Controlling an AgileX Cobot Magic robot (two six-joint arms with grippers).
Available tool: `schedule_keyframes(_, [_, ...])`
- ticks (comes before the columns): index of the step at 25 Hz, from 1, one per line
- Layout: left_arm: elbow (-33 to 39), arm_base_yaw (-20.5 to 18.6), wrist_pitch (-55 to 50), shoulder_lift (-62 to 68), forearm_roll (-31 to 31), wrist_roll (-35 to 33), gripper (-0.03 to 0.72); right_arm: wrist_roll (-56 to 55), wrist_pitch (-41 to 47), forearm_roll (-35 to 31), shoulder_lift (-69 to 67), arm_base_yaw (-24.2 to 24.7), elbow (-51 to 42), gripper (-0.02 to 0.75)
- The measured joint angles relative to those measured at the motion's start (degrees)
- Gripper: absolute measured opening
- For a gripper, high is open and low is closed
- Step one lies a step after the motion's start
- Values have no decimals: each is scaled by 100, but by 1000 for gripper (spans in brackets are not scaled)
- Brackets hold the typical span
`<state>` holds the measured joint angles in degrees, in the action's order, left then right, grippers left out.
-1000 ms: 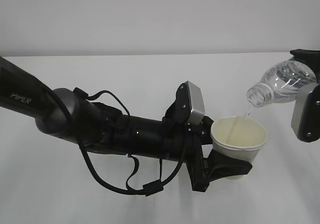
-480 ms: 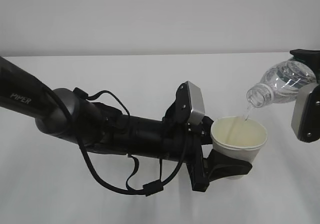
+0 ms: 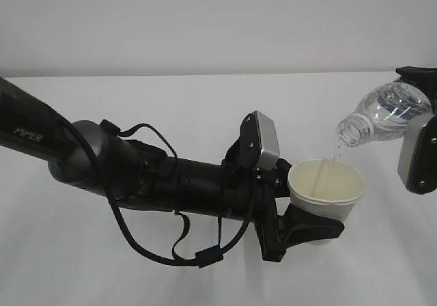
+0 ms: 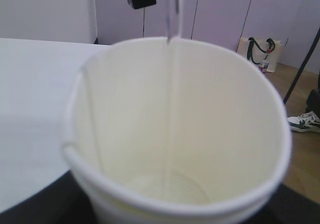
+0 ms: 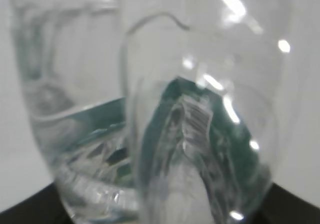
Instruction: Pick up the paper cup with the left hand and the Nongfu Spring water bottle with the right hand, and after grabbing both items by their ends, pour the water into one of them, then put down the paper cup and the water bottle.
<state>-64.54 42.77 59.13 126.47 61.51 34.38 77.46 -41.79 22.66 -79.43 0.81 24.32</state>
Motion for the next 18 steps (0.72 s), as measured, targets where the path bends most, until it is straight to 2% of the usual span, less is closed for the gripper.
schedule_keyframes(18, [0,0,-10,0,-22,0,463,13,0,0,0,0,9,436])
